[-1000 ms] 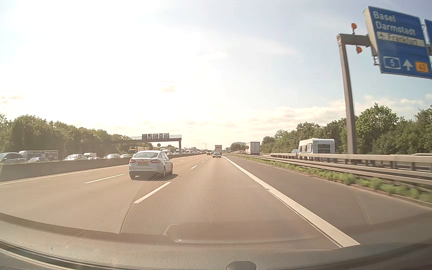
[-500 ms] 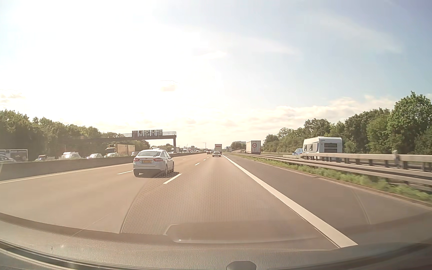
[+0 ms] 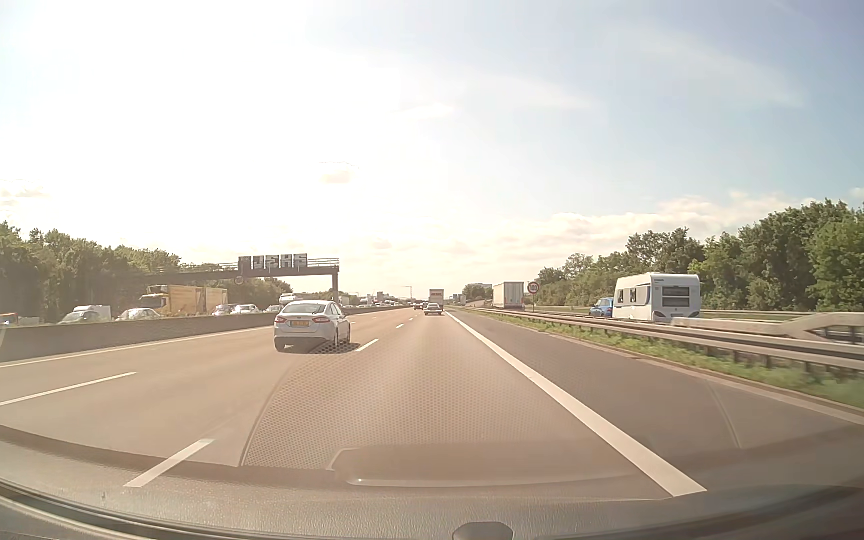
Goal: Follow the waypoints while adhering to traffic rules and regulations
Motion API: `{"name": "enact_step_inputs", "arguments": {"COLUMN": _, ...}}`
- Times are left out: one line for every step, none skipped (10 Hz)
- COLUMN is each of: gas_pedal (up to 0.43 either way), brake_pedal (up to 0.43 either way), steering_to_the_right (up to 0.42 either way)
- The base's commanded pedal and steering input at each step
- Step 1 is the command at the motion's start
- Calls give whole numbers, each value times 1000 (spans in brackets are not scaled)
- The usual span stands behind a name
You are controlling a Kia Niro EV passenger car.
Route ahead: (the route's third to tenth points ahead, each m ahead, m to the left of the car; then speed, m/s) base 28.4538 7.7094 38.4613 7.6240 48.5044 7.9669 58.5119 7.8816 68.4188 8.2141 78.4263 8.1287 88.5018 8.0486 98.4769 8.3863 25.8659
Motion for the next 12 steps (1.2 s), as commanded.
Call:
{"name": "enact_step_inputs", "arguments": {"gas_pedal": 79, "brake_pedal": 0, "steering_to_the_right": -3}}
{"name": "enact_step_inputs", "arguments": {"gas_pedal": 79, "brake_pedal": 0, "steering_to_the_right": -3}}
{"name": "enact_step_inputs", "arguments": {"gas_pedal": 79, "brake_pedal": 0, "steering_to_the_right": -3}}
{"name": "enact_step_inputs", "arguments": {"gas_pedal": 79, "brake_pedal": 0, "steering_to_the_right": -3}}
{"name": "enact_step_inputs", "arguments": {"gas_pedal": 79, "brake_pedal": 0, "steering_to_the_right": -3}}
{"name": "enact_step_inputs", "arguments": {"gas_pedal": 79, "brake_pedal": 0, "steering_to_the_right": -3}}
{"name": "enact_step_inputs", "arguments": {"gas_pedal": 87, "brake_pedal": 0, "steering_to_the_right": -3}}
{"name": "enact_step_inputs", "arguments": {"gas_pedal": 87, "brake_pedal": 0, "steering_to_the_right": -3}}
{"name": "enact_step_inputs", "arguments": {"gas_pedal": 87, "brake_pedal": 0, "steering_to_the_right": -3}}
{"name": "enact_step_inputs", "arguments": {"gas_pedal": 87, "brake_pedal": 0, "steering_to_the_right": -3}}
{"name": "enact_step_inputs", "arguments": {"gas_pedal": 87, "brake_pedal": 0, "steering_to_the_right": -3}}
{"name": "enact_step_inputs", "arguments": {"gas_pedal": 87, "brake_pedal": 0, "steering_to_the_right": -2}}
